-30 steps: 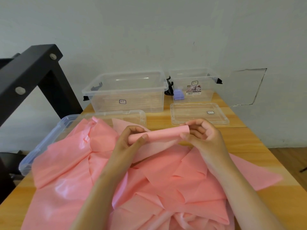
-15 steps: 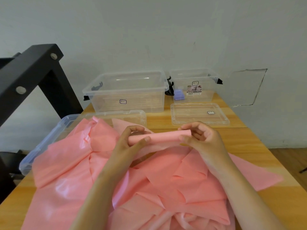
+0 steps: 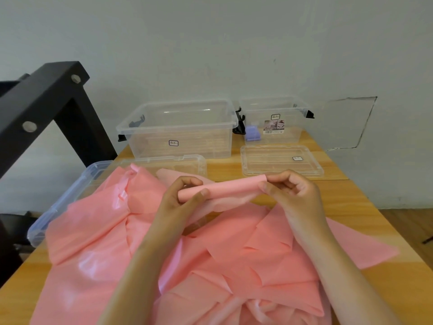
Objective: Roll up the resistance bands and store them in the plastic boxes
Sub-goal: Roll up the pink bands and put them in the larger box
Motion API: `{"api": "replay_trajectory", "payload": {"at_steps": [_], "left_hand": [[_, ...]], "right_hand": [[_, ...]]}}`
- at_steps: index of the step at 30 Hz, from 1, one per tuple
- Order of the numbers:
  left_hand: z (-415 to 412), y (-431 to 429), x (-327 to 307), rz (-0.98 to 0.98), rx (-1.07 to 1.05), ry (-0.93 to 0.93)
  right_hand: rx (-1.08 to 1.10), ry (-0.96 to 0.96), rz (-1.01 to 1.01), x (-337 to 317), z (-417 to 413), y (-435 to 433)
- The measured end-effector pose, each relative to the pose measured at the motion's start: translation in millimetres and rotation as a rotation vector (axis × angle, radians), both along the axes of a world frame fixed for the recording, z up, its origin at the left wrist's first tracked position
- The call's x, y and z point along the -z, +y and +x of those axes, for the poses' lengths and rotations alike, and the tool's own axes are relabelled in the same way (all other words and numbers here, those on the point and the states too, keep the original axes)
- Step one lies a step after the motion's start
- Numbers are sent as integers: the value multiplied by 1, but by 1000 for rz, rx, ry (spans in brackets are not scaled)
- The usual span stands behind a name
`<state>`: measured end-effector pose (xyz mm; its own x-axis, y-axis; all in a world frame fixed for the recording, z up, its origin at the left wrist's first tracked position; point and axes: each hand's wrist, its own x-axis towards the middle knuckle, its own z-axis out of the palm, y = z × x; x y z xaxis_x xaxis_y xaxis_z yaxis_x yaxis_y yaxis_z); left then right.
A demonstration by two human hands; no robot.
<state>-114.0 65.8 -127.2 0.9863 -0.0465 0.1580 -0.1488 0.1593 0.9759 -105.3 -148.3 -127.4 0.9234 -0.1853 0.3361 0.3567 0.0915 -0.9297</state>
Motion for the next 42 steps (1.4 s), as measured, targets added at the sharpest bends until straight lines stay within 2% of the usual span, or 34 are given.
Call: {"api": "replay_trajectory", "payload": {"at_steps": [7,9,13,24,29,35,39,42], "left_hand": [[2,0,3,-12,35,8],[2,2,4,-25,43,-12],[2,4,3,-13,79,-29],[2,3,-1,35,-13,-99],[3,3,0,-51,77,-44],[7,4,4,-3,23,8],[9,5,7,29,42,82],[9,6,7,71,24,27]], "right_hand": [[-15,19,59,-3,0,0],[-86,60,109,-4,-1,0],[-237,145,-14,-3,-3,1],[-267,45,-93,-4,-7,2],[-298,41,-32,-4,-6,1],[-210,7,-74,-1,-4,2],[-233,-20,-73,0,-4,2],[-300,-13,-78,0,-5,1]]}}
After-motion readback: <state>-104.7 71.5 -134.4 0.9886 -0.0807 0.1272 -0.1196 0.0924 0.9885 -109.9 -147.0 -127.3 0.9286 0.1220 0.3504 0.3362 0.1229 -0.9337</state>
